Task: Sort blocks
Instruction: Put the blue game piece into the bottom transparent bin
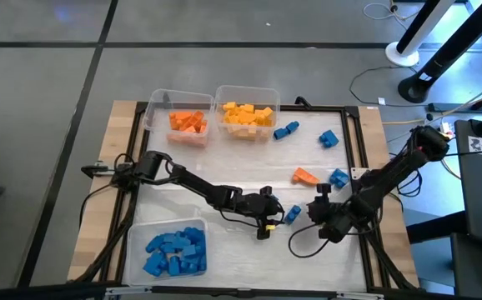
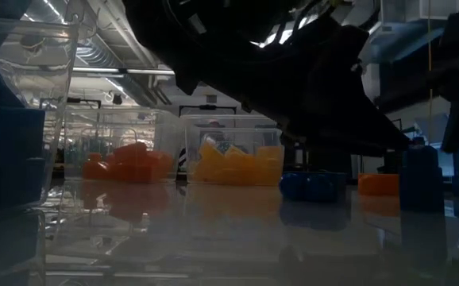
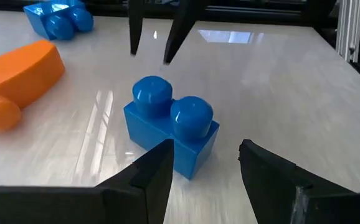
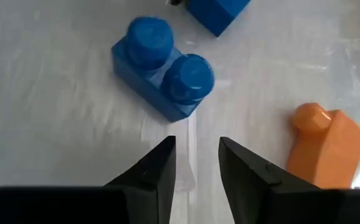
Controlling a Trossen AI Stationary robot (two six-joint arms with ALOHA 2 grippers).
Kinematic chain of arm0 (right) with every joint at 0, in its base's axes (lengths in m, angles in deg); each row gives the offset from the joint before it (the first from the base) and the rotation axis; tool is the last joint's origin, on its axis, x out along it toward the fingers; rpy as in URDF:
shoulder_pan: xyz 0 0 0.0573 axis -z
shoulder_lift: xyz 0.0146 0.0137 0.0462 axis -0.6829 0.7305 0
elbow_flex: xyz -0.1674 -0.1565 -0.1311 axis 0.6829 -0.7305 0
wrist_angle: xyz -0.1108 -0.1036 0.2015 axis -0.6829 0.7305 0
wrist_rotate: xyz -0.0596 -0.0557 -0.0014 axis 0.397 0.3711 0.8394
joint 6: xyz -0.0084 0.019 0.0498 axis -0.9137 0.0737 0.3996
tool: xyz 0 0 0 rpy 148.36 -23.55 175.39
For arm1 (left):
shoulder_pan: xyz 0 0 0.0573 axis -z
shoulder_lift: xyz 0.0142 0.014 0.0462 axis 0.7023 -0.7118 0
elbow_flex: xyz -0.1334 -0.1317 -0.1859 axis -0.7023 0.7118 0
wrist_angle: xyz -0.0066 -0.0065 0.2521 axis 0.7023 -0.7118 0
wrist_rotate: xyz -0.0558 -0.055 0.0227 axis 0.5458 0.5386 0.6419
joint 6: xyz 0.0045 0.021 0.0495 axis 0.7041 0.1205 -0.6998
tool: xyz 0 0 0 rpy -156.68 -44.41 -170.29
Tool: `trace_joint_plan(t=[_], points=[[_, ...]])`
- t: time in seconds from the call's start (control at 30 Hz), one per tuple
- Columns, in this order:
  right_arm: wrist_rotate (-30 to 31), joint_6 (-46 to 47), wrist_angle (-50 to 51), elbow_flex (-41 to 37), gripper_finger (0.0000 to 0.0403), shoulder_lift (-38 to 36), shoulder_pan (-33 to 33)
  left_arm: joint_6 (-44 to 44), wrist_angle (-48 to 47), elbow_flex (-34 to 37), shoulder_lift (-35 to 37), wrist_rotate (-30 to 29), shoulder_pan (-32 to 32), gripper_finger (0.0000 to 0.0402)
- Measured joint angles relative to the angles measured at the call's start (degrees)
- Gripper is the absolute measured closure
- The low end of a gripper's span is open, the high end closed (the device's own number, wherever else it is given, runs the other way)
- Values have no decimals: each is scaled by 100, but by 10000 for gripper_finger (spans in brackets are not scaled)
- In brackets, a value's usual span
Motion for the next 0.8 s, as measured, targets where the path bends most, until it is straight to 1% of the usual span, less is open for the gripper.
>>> trace_joint_plan(t=[0.17,0.33,0.43,0.6,0.8], points=[[75,-103,-879,-506,283,0,1,0,99,2,-236,-72,-2,233],[399,-116,-1717,-947,283,-2,1,-1,662,3,-410,-275,-3,233],[537,-108,-2167,-1182,283,-1,1,-88,759,2,-420,-280,-2,233],[861,-111,-2672,-1284,283,43,1,-64,955,2,-420,-280,0,233],[889,-111,-3123,-1284,283,263,1,-88,950,2,-423,-280,-22,233]])
